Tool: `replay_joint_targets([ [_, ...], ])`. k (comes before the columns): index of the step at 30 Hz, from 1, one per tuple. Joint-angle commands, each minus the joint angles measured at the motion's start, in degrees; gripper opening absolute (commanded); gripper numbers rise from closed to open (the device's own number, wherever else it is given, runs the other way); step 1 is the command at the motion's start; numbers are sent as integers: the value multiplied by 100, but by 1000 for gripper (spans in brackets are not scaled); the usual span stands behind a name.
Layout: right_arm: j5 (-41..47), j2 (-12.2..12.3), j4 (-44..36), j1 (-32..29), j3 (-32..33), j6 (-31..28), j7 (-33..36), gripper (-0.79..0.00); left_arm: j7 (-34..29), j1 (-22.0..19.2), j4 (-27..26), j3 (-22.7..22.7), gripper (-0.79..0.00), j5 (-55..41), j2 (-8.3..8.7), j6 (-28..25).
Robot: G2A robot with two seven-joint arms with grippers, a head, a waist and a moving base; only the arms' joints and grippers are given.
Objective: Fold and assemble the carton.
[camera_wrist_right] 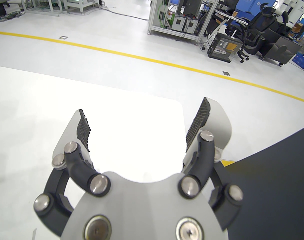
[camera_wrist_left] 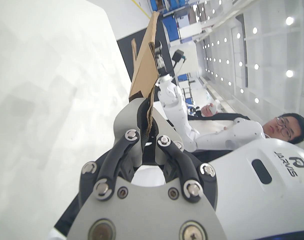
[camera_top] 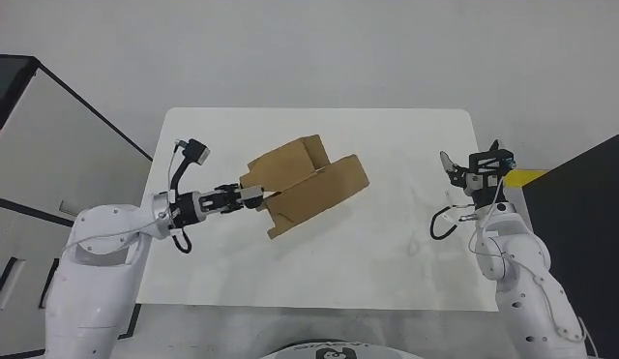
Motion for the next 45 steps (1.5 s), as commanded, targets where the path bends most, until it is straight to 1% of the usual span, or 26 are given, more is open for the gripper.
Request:
replay_joint_targets([
  [1, 0, 0, 0, 0, 0, 0, 0, 0, -449, -98, 77, -28, -785, -71, 38, 55],
  [5, 0, 0, 0, 0, 0, 0, 0, 0, -707, -321, 226, -140, -785, -220, 90, 119],
  [11, 0, 0, 0, 0, 0, 0, 0, 0, -697, -336, 226, -157, -785, -176, 95, 96],
  [13, 0, 0, 0, 0, 0, 0, 0, 0, -604, -330, 218, -120, -785, -219, 95, 158],
  [14, 78, -1, -22, 19, -14, -124, -37, 0, -578, -354, 210, -114, -785, -213, 101, 184],
  [17, 317, 49, -56, 91, 111, -1140, -33, 0, -544, -466, 248, -117, -785, -242, 125, 359],
  [18, 422, 71, -93, 108, 145, -1558, 45, 0, -552, -509, 260, -116, -785, -221, 135, 424],
  [20, 649, 112, -187, 172, 289, -2209, 161, 0, -549, -600, 296, -116, -785, -250, 151, 504],
  [22, 808, 165, -298, 271, 394, -2968, 450, 0, -595, -677, 330, -104, -785, -273, 168, 566],
  [24, 941, 210, -364, 357, 471, -3548, 708, 0, -621, -735, 366, -93, -785, -268, 186, 641],
  [26, 1227, 244, -385, 460, 537, -3994, 914, 0, -650, -776, 377, -68, -785, -327, 199, 729],
  [28, 1562, 299, -336, 607, 555, -4626, 1394, 0, -636, -811, 362, -62, -785, -219, 218, 734],
  [34, 1562, 299, -336, 607, 555, -4626, 1394, 0, -636, -811, 362, -62, -785, -219, 218, 734],
  [36, 1612, 297, -324, 599, 539, -4626, 1373, 0, -521, -778, 347, -33, -785, -159, 220, 741],
  [37, 2006, 289, -208, 557, 435, -4766, 1317, 0, -513, -758, 341, 0, -785, -186, 222, 757],
  [38, 2364, 300, -104, 609, 395, -4923, 1431, 0, -555, -760, 348, 27, -785, -259, 226, 781],
  [41, 3274, 362, 132, 910, 239, -5367, 2062, 0, -665, -825, 343, 60, -785, -141, 258, 812],
  [42, 3671, 387, 217, 1021, 161, -5425, 2339, 0, -693, -840, 344, 77, -785, -127, 266, 835],
  [43, 4052, 421, 303, 1125, 42, -5428, 2774, 0, -739, -863, 332, 91, -785, -99, 277, 841],
  [45, 4886, 482, 391, 1386, -108, -5198, 3470, 0, -745, -882, 341, 106, -785, -104, 290, 848],
])
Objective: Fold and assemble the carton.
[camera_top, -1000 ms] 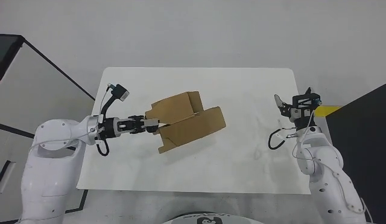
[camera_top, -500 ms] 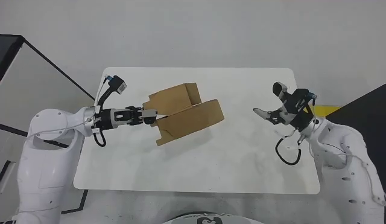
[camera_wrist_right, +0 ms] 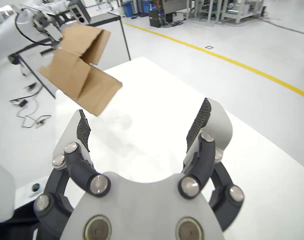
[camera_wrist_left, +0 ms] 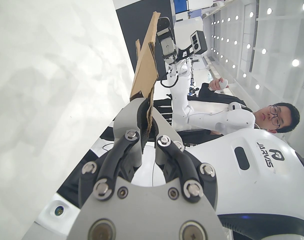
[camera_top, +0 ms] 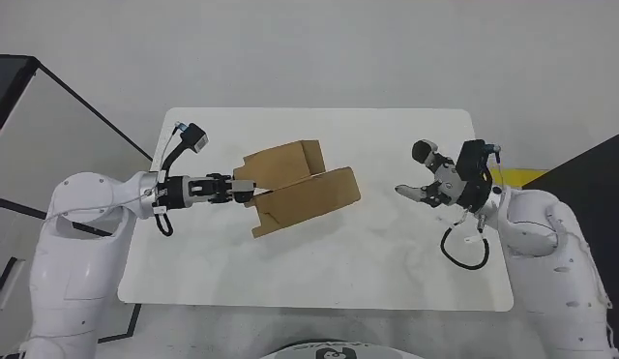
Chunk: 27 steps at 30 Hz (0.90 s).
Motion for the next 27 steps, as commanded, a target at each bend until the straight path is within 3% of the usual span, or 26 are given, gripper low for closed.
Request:
replay_joint_targets([
  [1, 1110, 64, 100, 243, -221, 282, 979, 0, -26, -15, -8, 23, -785, 5, 15, 20],
  [5, 2799, 188, 238, 744, -525, 928, 2515, 0, -59, -10, -35, 90, -785, -53, 39, 118],
  [12, 2861, 185, 233, 726, -559, 945, 2497, 0, -27, -16, -65, 88, -785, 101, 52, 94],
  [14, 3634, 175, 298, 676, -814, 1094, 2591, 0, 78, 33, -91, 160, -785, 50, 50, 109],
  [19, 5176, 228, 581, 1159, -1208, 1707, 3810, 0, -2, -11, -62, 237, -785, -211, 70, 187],
  [23, 5880, 234, 842, 1504, -1477, 2351, 4349, 0, -42, -44, -42, 293, -785, -359, 88, 244],
  [27, 6027, 233, 892, 1600, -1495, 2436, 4433, 0, -29, -73, -84, 306, -785, -228, 104, 177],
])
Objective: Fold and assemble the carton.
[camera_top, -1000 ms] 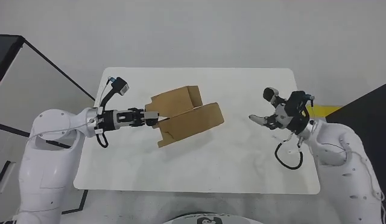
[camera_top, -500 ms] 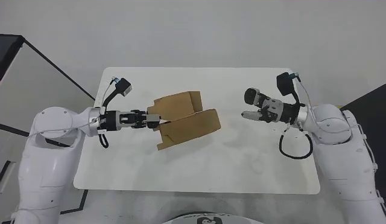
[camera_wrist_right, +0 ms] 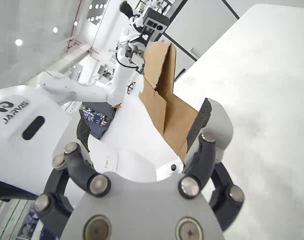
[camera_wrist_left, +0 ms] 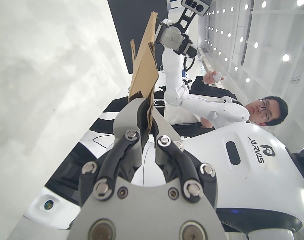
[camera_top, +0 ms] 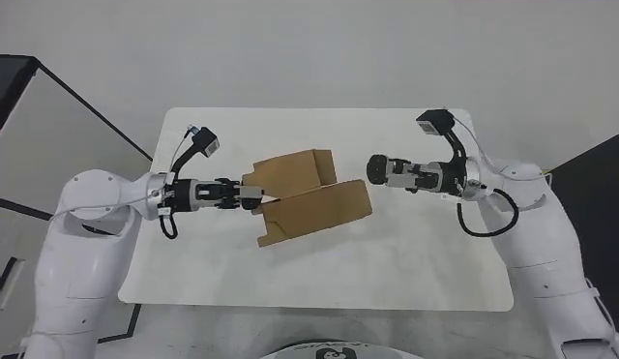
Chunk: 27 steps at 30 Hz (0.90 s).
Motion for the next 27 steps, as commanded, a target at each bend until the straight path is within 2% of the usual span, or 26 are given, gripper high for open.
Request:
replay_joint_targets([
  [1, -26, 0, -6, -8, 6, -18, -11, 0, 1, 0, -3, -1, -785, 7, 0, 0],
  [4, 9, -3, -23, -20, -6, -6, -46, 0, 1, 0, -3, -1, -785, 7, 0, 0],
  [6, 362, -22, -97, -71, -111, 64, -40, 0, 110, 47, -34, 60, -785, -15, -1, 10],
  [13, 1003, -70, 41, 258, -384, 345, 232, 0, 137, 73, -80, 125, -785, -190, 27, 54],
  [27, 795, -208, 396, 775, -1058, 206, 186, 0, 308, 115, -204, 276, -785, -257, 83, 155],
])
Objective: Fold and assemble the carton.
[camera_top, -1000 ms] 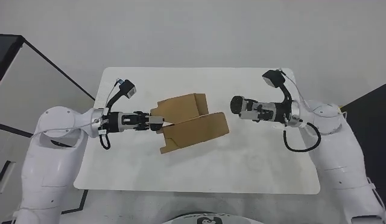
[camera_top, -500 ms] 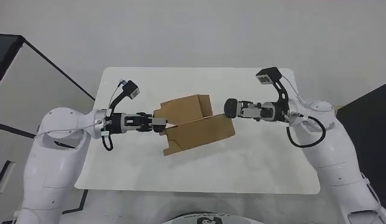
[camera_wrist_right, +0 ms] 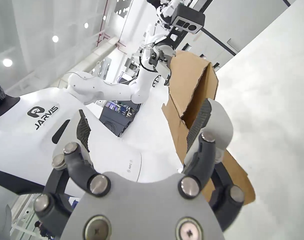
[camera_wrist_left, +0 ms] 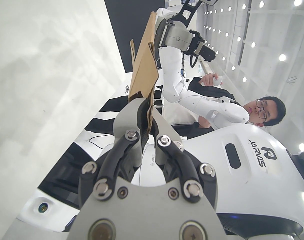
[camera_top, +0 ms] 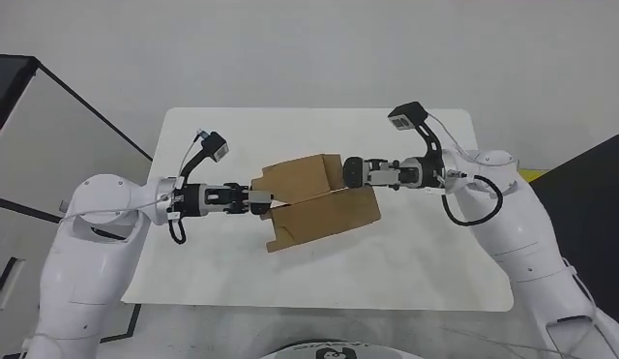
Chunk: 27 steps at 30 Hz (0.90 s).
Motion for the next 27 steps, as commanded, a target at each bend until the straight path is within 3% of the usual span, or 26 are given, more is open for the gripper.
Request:
replay_joint_targets([
  [1, -52, -17, 55, 57, -77, -39, -22, 0, 5, -2, -6, 11, -785, -69, 6, 0],
  [10, -225, -76, 229, 229, -317, -153, -126, 0, -58, -52, 7, 98, -785, -233, 40, 3],
  [27, 310, -176, 651, 410, -593, -37, 54, -145, 92, -126, 68, 204, -785, -278, 98, -51],
])
